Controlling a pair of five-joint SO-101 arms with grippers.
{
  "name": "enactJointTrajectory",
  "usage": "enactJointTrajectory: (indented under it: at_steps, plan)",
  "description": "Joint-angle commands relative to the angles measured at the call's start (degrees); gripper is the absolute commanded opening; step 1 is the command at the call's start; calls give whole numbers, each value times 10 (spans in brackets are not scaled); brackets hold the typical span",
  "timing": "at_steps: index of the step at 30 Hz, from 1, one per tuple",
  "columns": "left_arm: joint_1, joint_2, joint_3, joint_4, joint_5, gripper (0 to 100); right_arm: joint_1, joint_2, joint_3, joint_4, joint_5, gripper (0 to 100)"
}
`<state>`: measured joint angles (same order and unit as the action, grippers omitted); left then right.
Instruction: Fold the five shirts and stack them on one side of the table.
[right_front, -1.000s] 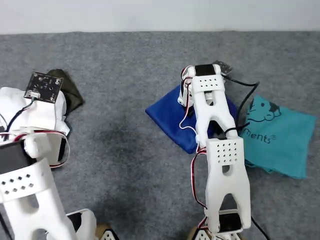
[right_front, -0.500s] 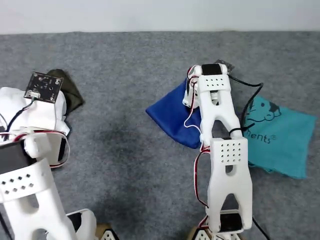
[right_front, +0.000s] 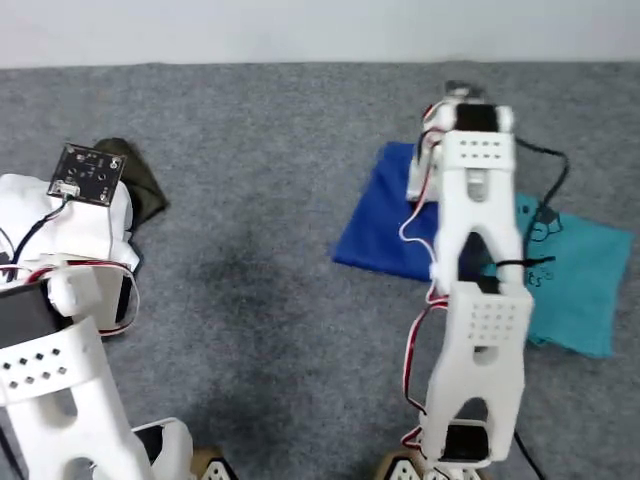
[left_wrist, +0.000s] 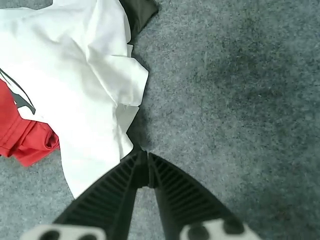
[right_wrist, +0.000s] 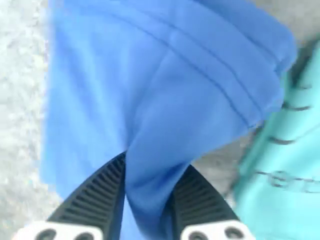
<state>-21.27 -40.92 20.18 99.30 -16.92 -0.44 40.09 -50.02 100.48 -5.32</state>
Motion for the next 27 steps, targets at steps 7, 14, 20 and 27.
enactJointTrajectory:
  at_steps: [7, 14, 20, 27]
  plan:
    - [2, -11, -5, -5, -5, 5, 51, -213, 116, 24, 97, 8]
    - [2, -9, -5, -7, -6, 5, 129, -271, 166, 24, 187, 8]
    - [3, -9, -5, -8, -6, 5, 196, -255, 172, 22, 268, 8]
    - [3, -9, -4, -8, -6, 5, 271, -198, 172, -2, 345, 8]
